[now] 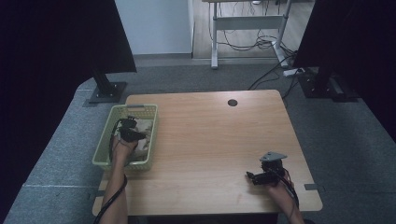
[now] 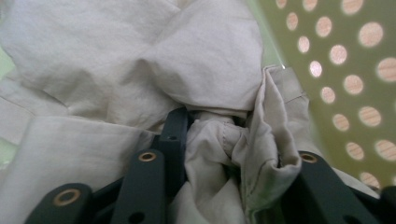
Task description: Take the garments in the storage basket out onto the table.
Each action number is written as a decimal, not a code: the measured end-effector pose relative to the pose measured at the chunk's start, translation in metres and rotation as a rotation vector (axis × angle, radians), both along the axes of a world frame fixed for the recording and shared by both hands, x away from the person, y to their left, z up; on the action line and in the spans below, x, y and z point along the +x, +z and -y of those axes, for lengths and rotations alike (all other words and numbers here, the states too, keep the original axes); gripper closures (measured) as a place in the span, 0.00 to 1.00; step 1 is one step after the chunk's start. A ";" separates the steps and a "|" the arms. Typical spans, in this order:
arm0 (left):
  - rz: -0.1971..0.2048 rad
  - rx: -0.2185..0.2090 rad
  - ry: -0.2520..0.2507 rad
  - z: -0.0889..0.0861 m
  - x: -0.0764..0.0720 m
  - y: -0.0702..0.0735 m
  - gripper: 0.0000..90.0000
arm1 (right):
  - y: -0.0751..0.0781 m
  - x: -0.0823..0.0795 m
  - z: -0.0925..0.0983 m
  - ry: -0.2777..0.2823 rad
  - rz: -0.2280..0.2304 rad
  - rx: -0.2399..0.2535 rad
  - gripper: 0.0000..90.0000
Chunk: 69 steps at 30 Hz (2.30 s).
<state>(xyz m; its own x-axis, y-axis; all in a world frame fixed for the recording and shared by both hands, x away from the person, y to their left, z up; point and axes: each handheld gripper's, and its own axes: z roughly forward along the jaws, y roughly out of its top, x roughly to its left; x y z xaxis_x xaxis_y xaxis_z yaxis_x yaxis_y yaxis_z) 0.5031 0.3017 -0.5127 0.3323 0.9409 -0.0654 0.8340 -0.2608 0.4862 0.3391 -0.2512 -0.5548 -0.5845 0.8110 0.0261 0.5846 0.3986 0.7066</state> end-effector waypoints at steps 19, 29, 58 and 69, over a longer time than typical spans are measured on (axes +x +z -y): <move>0.164 -0.029 0.045 -0.004 -0.019 0.036 0.80 | 0.000 0.000 0.000 -0.004 0.001 0.001 0.03; 0.246 -0.043 0.040 -0.004 -0.031 0.063 0.81 | 0.000 0.000 0.000 -0.004 0.001 0.001 0.03; 0.449 -0.072 -0.048 0.039 -0.054 0.141 0.82 | 0.000 -0.001 0.000 -0.009 0.000 0.000 0.03; 0.498 -0.098 -0.110 0.071 -0.055 0.167 0.82 | 0.000 0.000 0.000 -0.009 0.001 0.000 0.03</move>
